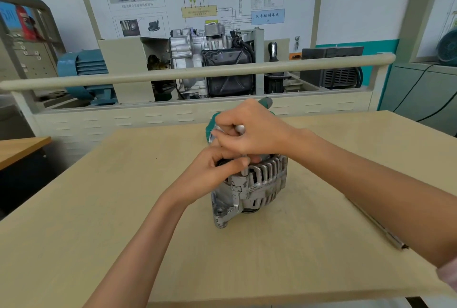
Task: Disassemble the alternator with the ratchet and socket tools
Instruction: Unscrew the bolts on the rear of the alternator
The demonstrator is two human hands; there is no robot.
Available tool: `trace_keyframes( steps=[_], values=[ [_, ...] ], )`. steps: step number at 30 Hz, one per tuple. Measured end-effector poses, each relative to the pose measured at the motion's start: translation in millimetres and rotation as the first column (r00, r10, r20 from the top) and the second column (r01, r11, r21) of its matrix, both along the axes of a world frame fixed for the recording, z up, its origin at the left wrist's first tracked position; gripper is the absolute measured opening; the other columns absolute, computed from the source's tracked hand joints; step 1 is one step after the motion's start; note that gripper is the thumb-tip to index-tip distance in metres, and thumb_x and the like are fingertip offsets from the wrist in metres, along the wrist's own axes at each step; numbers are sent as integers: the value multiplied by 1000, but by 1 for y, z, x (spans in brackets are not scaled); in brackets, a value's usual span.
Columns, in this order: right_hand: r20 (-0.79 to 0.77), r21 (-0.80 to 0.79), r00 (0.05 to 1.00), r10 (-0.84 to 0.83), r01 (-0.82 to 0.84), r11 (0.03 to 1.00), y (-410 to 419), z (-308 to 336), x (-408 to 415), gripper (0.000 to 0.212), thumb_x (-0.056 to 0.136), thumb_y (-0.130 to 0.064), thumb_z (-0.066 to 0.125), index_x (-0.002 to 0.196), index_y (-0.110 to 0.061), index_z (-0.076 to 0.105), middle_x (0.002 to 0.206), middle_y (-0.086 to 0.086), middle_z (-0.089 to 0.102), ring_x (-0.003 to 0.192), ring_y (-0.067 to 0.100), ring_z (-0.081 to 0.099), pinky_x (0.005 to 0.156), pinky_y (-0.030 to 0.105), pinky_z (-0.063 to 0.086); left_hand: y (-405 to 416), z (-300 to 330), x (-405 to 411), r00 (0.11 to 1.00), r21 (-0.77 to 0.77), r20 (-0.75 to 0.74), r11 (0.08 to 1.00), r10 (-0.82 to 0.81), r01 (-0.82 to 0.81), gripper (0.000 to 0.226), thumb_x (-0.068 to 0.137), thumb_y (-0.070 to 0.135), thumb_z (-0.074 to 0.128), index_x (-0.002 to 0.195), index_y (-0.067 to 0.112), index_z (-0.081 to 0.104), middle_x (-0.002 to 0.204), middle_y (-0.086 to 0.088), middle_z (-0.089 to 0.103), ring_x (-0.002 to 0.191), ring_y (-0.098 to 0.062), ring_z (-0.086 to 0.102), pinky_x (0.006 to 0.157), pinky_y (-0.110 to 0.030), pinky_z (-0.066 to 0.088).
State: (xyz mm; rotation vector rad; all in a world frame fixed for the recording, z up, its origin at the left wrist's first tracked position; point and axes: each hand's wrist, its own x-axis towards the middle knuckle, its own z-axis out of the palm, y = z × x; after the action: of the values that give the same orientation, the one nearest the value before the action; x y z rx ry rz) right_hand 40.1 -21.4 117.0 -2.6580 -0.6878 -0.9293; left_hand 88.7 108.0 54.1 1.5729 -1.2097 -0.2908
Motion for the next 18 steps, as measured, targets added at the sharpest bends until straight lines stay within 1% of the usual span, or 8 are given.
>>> trace_keyframes(
  steps=[2, 4, 6, 8, 10, 11, 14, 18],
  values=[
    [-37, -33, 999, -8, 7, 999, -1, 1, 1, 50, 84, -12, 60, 53, -28, 23, 44, -9, 28, 43, 7, 29, 49, 23, 26, 3, 0, 1, 1000, 21, 23, 1000, -19, 18, 19, 89, 25, 58, 98, 16, 72, 102, -1, 72, 104, -26, 61, 90, -33, 48],
    [-77, -75, 996, -48, 42, 996, 0, 4, -1, 41, 87, -15, 57, 54, -20, 32, 47, -5, 35, 45, 11, 32, 51, 27, 29, 3, -1, 3, 999, 14, 53, 1000, -10, 9, 30, 85, 27, 59, 94, 1, 72, 98, -14, 70, 101, -37, 59, 89, -43, 47],
    [-88, -140, 983, -161, 147, 979, 5, 7, -5, 34, 89, -22, 52, 58, -14, 41, 50, -1, 41, 50, 17, 38, 52, 31, 30, 1, -1, 3, 997, -27, 68, 999, 25, -24, 36, 83, 26, 65, 86, -10, 69, 98, -28, 63, 98, -41, 57, 86, -47, 46],
    [3, -218, 912, -409, 400, 890, 13, 6, -6, 35, 92, -31, 44, 62, -13, 44, 52, -1, 37, 52, 20, 39, 47, 29, 24, -3, -3, 0, 995, -80, 53, 993, 89, -85, 23, 77, 24, 69, 81, 2, 75, 100, -22, 62, 97, -23, 60, 85, -33, 49],
    [92, -200, 724, -684, 686, 699, 19, 3, -6, 43, 95, -32, 41, 58, -12, 38, 53, -1, 33, 46, 18, 33, 43, 25, 18, -9, -5, -4, 988, -116, 27, 982, 152, -148, 6, 74, 13, 74, 76, 19, 75, 103, -4, 59, 96, 0, 56, 85, -16, 45],
    [93, -192, 652, -752, 753, 629, 21, 1, -5, 44, 96, -29, 41, 56, -13, 34, 53, 0, 32, 44, 16, 31, 42, 24, 18, -11, -7, -4, 980, -122, 55, 976, 189, -182, 13, 74, 7, 75, 75, 21, 74, 102, 0, 57, 93, 5, 54, 82, -12, 43],
    [110, -166, 620, -777, 782, 601, 25, -3, -8, 44, 95, -26, 44, 55, -15, 28, 52, -1, 30, 42, 15, 25, 42, 23, 16, -15, -12, -6, 964, -135, 100, 963, 246, -232, 7, 76, 3, 73, 75, 9, 70, 103, 1, 54, 90, 8, 51, 77, -10, 42],
    [223, -221, 663, -715, 748, 625, 29, -4, -16, 31, 91, -24, 48, 64, -14, 36, 53, -2, 29, 45, 17, 30, 42, 23, 13, -12, -9, -11, 971, -145, 106, 969, 216, -200, 26, 80, 1, 69, 72, 27, 66, 105, 2, 53, 89, 13, 51, 75, -7, 42]
  ],
)
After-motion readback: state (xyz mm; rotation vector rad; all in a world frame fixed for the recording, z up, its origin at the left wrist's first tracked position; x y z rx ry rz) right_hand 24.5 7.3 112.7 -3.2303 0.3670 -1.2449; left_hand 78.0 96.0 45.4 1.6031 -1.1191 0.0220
